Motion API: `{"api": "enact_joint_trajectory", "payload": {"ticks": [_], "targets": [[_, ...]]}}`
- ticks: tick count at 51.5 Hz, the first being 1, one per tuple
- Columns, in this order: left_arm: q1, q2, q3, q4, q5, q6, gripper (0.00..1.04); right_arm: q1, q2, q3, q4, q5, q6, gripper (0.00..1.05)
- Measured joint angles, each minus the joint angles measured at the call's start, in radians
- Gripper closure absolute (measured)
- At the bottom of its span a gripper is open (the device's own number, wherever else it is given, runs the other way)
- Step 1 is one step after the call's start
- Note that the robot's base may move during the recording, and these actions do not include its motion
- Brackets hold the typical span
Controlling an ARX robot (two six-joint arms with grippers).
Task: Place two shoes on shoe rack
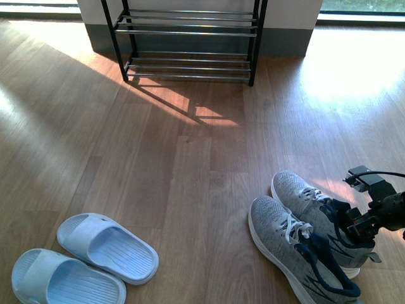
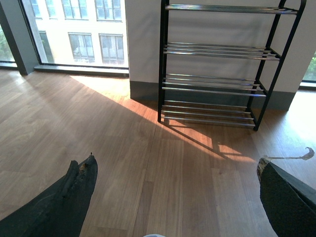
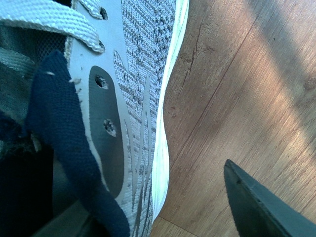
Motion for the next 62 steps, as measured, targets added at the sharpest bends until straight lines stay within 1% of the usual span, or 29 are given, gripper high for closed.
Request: {"api": "enact_joint_trajectory", "payload": {"ticks": [1,9,10,14,16,24,31,36,44,55,62], "targets": [[0.0,0.0,0.0,0.0,0.0,0.0,0.09,0.001,0.0,0.0,0.002,-0.002,0.0,0.53],[0.0,0.0,0.0,0.0,0.0,0.0,0.09,0.004,0.0,-0.011,0.014,-0.014,0.003,0.82],[0.0,0.0,0.0,0.0,0.0,0.0,0.09,0.006,0.0,-0.012,0.016,-0.015,0.003,0.87],[0.0,0.0,0.0,0.0,0.0,0.0,0.09,0.009,0.0,-0.019,0.028,-0.015,0.01,0.99],[0.0,0.0,0.0,0.0,0.0,0.0,0.09,0.01,0.0,-0.021,0.033,-0.015,0.014,1.03],[0.0,0.0,0.0,0.0,0.0,0.0,0.09,0.01,-0.014,-0.06,0.108,-0.013,0.061,1.03],[0.0,0.0,0.0,0.0,0.0,0.0,0.09,0.012,-0.085,-0.174,0.261,0.0,0.191,1.03],[0.0,0.0,0.0,0.0,0.0,0.0,0.09,0.011,-0.204,-0.299,0.404,0.029,0.307,1.03],[0.0,0.0,0.0,0.0,0.0,0.0,0.09,-0.006,-0.373,-0.436,0.52,0.053,0.408,1.03],[0.0,0.0,0.0,0.0,0.0,0.0,0.09,-0.041,-0.653,-0.626,0.568,0.06,0.485,1.03],[0.0,0.0,0.0,0.0,0.0,0.0,0.09,-0.07,-0.977,-0.82,0.551,0.035,0.527,1.03]]}}
